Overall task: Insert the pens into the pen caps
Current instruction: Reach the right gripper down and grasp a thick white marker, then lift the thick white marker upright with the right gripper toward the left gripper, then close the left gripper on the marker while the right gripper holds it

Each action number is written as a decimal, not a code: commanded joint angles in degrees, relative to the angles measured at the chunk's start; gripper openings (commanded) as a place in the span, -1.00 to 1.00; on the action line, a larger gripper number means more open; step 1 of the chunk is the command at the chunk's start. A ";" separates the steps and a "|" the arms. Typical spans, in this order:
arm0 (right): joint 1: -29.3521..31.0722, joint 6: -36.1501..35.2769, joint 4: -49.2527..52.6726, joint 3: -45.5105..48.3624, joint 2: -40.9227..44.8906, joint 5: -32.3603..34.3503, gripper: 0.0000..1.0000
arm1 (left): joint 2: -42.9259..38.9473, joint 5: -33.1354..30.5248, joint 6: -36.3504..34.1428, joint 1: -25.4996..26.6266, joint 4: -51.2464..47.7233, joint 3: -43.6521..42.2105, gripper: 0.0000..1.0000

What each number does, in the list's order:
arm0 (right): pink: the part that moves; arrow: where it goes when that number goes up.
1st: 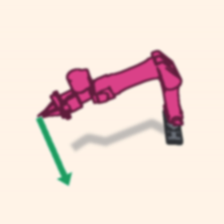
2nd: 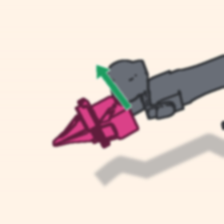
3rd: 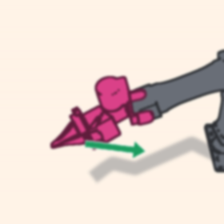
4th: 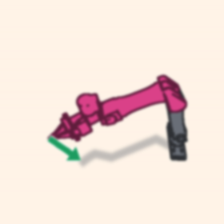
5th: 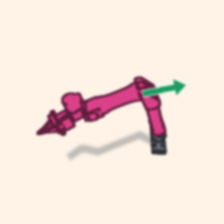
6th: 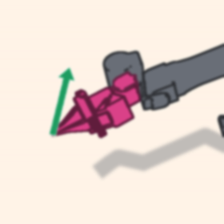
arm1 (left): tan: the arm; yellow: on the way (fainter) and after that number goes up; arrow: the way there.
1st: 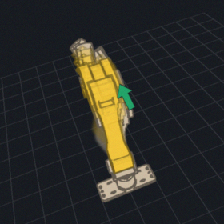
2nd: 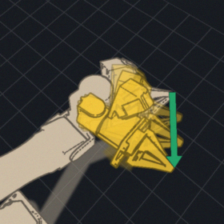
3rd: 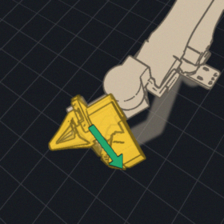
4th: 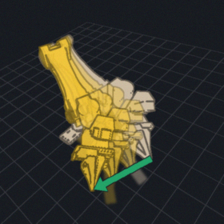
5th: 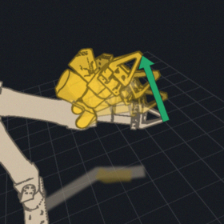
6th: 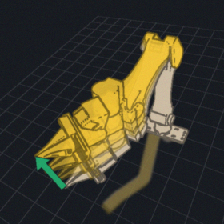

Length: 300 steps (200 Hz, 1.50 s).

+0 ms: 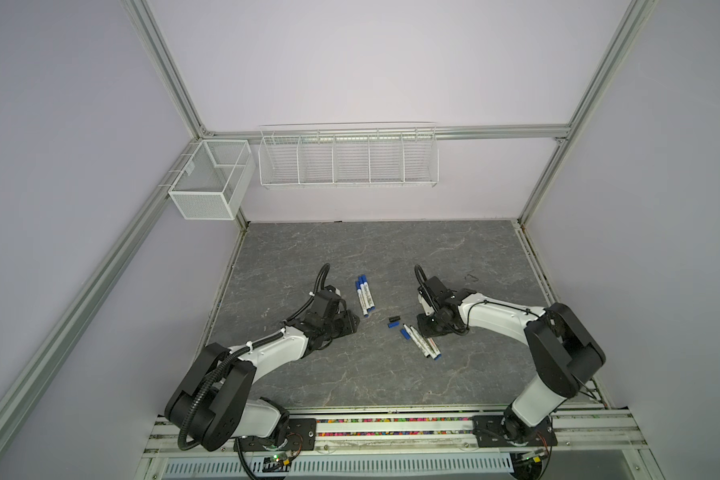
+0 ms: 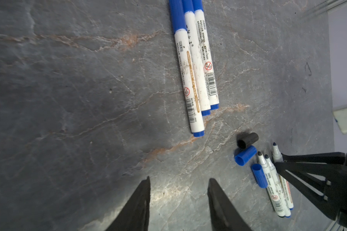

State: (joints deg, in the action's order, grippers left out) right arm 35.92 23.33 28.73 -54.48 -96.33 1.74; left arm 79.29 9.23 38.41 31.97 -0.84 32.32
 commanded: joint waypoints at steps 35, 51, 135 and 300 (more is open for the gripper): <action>0.47 1.25 3.55 -0.17 -1.89 7.23 -0.66 | -0.71 0.99 -0.16 0.59 1.19 -0.03 -0.07; 0.42 1.53 3.53 -0.02 -0.36 8.46 -0.76 | -1.24 1.30 -1.01 1.05 1.19 0.03 -0.06; 0.48 8.60 -8.98 3.30 19.17 2.79 -0.83 | -1.57 8.01 -6.09 6.87 5.89 1.18 0.07; 8.38 15.82 -37.06 5.60 14.43 -11.08 -0.84 | 1.86 6.87 -10.32 14.26 13.85 4.88 0.40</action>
State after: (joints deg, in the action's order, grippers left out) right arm 43.99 39.00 -4.86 -47.57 -82.30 -6.20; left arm 79.70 18.39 27.83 46.04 10.46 35.79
